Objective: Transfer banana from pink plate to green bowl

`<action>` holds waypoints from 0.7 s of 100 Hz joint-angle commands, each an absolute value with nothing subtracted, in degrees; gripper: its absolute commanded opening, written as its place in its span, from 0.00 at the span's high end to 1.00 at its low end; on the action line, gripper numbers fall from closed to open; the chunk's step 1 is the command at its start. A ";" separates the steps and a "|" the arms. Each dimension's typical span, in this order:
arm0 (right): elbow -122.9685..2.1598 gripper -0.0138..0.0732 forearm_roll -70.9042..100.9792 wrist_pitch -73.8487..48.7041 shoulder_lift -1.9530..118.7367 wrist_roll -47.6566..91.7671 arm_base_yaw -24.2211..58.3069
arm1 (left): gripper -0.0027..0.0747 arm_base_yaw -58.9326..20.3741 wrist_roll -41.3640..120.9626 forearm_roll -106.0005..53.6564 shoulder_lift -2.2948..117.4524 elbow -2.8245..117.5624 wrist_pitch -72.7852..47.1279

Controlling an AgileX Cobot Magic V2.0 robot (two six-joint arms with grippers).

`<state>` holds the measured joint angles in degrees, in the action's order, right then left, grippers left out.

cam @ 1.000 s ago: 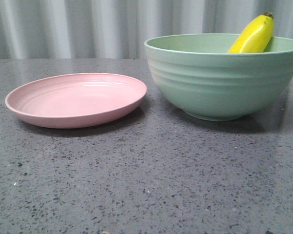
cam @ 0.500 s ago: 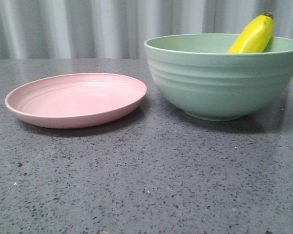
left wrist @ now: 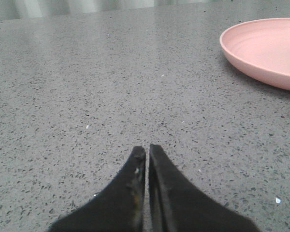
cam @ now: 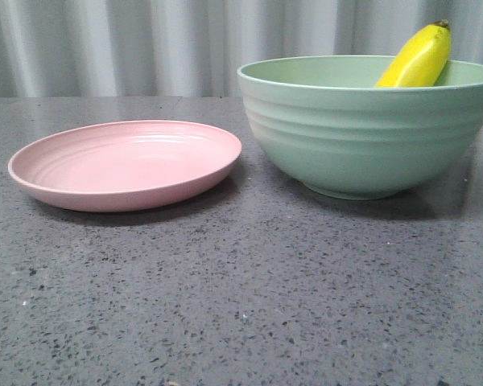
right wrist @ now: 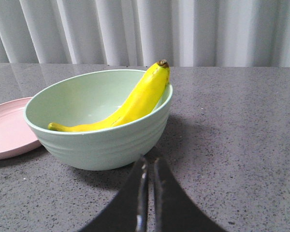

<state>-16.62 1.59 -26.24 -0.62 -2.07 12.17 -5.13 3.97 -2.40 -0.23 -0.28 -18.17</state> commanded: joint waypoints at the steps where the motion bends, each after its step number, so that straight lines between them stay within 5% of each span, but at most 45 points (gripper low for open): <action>1: -18.09 0.92 0.94 -21.87 -1.14 -1.25 11.86 | 0.99 -5.03 3.89 -2.45 -1.26 -0.74 -13.96; 24: -14.15 0.92 0.84 -17.14 -1.14 -1.25 9.70 | 0.99 -5.03 3.89 -2.45 -1.26 -0.74 -13.96; 49: 2.33 0.92 0.84 12.97 -1.14 -1.25 2.77 | 0.99 -5.03 3.89 -2.45 -1.26 -0.74 -13.96; 70: 1.92 0.92 0.97 2.32 -1.25 -1.25 -3.41 | 0.99 -5.03 3.89 -2.45 -1.26 -0.74 -14.06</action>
<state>0.71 1.46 0.97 -0.62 -2.02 -1.27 -5.13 3.97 -2.40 -0.23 -0.28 -18.28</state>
